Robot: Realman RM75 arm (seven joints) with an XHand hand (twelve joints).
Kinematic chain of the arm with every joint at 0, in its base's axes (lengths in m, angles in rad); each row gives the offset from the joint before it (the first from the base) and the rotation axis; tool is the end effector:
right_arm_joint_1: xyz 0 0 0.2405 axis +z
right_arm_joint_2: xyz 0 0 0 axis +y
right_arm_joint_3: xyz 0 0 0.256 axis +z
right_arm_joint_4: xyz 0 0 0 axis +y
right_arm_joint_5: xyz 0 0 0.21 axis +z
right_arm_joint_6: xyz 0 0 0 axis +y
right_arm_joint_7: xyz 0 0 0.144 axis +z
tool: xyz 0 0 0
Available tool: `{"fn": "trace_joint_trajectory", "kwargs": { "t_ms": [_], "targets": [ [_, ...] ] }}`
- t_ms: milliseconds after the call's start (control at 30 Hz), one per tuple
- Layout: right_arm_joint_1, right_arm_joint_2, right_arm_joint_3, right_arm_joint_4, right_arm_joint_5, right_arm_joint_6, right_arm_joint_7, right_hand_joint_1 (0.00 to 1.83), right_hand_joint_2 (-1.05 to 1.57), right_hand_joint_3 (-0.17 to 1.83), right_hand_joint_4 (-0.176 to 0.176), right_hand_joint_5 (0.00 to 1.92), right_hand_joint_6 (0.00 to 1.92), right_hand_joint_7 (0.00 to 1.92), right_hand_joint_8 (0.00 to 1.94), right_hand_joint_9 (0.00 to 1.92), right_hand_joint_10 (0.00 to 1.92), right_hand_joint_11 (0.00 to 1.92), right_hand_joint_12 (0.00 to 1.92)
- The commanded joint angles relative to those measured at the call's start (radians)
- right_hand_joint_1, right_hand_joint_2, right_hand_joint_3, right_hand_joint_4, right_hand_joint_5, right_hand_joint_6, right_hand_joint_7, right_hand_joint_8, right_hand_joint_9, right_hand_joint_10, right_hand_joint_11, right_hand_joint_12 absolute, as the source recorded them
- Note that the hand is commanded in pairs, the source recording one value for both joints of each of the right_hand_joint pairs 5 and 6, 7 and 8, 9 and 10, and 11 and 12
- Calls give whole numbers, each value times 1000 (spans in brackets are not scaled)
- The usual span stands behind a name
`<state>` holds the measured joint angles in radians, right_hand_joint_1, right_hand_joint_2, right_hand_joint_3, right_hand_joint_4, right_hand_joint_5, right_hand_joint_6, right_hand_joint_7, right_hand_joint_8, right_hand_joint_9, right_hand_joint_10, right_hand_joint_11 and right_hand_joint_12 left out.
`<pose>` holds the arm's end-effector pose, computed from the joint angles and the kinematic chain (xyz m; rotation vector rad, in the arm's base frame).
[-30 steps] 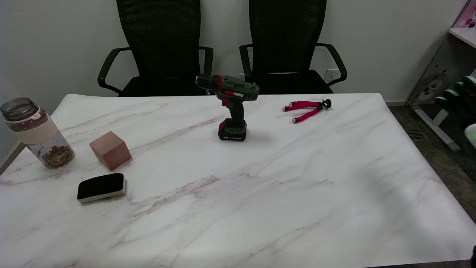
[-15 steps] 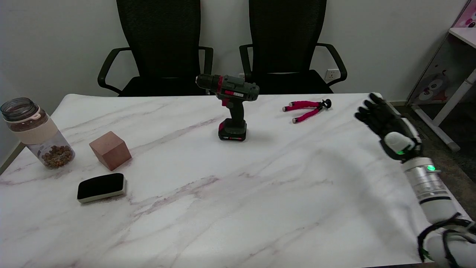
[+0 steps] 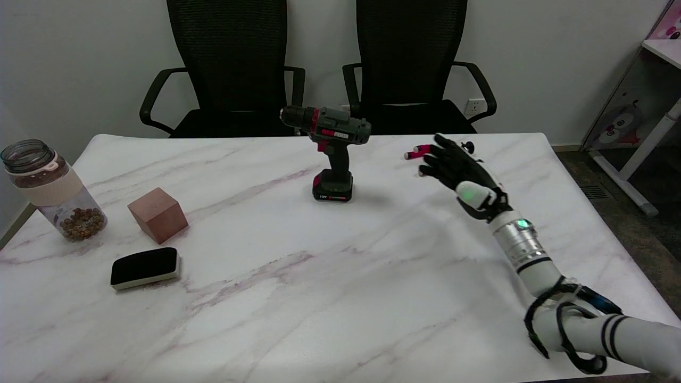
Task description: Pick up the power screwdriver.
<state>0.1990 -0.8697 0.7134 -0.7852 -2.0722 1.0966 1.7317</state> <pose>-0.3251 -0.3114 0.4217 1.2752 -1.1785 1.4771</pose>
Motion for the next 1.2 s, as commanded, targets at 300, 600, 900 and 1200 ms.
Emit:
{"fn": "trace_joint_trajectory", "kwargs": {
  "t_ms": [300,600,900,1200],
  "targets": [
    [352,-247,-136,184,-137,-242,-98,942,-403,823,113,201,201,201,201,322,322,377,377],
    [400,-278,-143,266,-138,-284,-98,966,-509,885,172,205,205,205,205,280,280,331,331],
    [424,-291,-143,301,-137,-337,-98,936,-541,860,176,228,228,228,228,255,255,311,311],
    [468,-337,-146,385,-137,-412,-140,933,-550,865,176,243,243,243,243,218,218,256,256]
  ]
}}
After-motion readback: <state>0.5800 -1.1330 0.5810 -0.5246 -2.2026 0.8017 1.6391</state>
